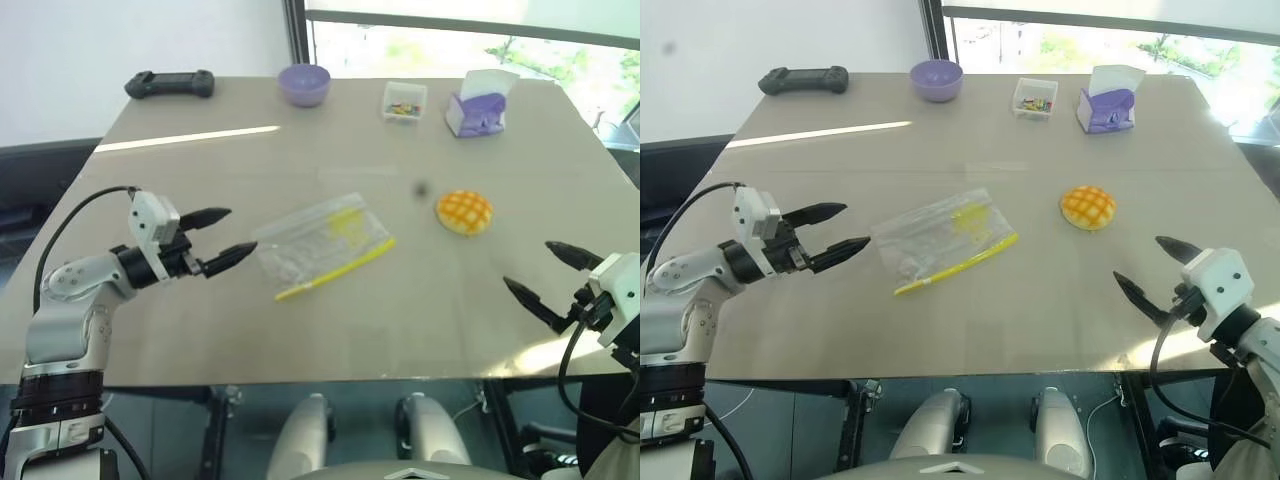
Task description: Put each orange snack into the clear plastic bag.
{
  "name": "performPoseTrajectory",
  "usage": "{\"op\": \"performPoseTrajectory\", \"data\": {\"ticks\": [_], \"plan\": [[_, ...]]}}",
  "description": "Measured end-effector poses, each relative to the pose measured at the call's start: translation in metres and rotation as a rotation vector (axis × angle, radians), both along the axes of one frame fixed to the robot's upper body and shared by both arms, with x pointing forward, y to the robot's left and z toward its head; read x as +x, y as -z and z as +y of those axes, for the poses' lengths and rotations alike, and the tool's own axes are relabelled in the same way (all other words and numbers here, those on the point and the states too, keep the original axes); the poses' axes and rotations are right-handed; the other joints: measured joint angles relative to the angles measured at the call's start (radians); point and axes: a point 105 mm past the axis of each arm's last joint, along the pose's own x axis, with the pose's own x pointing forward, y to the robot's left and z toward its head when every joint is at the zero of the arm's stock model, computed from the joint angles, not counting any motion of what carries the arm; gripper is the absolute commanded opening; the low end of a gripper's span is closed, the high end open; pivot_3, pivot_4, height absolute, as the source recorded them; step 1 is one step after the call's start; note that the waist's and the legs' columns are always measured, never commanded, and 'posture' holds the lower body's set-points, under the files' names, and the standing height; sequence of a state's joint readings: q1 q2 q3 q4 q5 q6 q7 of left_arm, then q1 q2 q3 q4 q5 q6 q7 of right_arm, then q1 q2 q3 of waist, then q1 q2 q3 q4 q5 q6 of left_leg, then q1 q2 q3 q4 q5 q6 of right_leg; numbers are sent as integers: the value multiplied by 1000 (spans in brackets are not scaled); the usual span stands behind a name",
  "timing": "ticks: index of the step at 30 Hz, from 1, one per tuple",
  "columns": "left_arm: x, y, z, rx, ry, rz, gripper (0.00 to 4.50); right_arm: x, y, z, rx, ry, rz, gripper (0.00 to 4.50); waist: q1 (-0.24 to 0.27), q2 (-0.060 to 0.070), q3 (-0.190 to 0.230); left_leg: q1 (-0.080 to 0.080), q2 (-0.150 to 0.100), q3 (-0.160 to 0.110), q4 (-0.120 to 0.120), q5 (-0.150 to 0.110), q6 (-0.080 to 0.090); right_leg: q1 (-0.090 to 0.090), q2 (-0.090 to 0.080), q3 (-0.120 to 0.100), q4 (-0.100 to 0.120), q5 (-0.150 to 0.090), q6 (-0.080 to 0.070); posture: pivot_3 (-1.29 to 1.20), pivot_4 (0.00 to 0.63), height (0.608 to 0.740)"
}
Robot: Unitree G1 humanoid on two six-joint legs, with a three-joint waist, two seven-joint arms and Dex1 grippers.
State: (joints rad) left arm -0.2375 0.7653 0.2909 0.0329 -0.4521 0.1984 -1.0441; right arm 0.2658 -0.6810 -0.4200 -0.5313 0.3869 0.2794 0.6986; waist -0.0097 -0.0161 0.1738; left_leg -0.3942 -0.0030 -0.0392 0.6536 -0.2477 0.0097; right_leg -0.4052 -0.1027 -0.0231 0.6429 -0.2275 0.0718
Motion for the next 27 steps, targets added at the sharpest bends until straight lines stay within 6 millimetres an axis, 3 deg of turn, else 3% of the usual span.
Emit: {"op": "performPoseTrajectory", "data": {"ticks": [4,6,11,14,17,19,27], "plan": [[9,4,4,-52,-116,50,4358,1,0,2,-5,-5,-3,4430,-2,0,0,0,0,-1,0,0,0,0,0,0,0,0,0,0,150,740],[8,10,4,-110,-133,172,4358,1,1,4,-4,-14,0,4430,-3,0,0,0,0,-1,0,0,0,0,0,0,0,0,0,0,150,740],[-10,20,8,-255,-114,561,4358,1,-1,18,-24,-85,-27,4430,-5,0,1,1,1,-1,0,0,0,0,1,0,1,0,0,0,150,740],[-31,36,18,-294,-145,813,4358,1,-3,31,-22,-148,-45,4430,-8,0,1,2,1,0,0,0,0,0,1,1,1,0,0,0,150,740],[-37,54,20,-341,-202,978,4358,3,-7,46,-11,-207,-67,4430,-4,-1,1,2,1,0,0,0,0,0,2,0,1,0,0,0,150,740],[-32,55,13,-372,-216,1015,4358,4,-11,63,0,-271,-93,4430,4,-2,0,2,1,-1,0,0,0,1,1,-1,2,0,0,0,150,740],[-15,57,-17,-455,-200,1059,4358,1,-6,81,14,-316,-95,4430,26,0,-3,6,-2,-2,1,0,0,5,-1,0,2,0,0,0,150,740]]}}
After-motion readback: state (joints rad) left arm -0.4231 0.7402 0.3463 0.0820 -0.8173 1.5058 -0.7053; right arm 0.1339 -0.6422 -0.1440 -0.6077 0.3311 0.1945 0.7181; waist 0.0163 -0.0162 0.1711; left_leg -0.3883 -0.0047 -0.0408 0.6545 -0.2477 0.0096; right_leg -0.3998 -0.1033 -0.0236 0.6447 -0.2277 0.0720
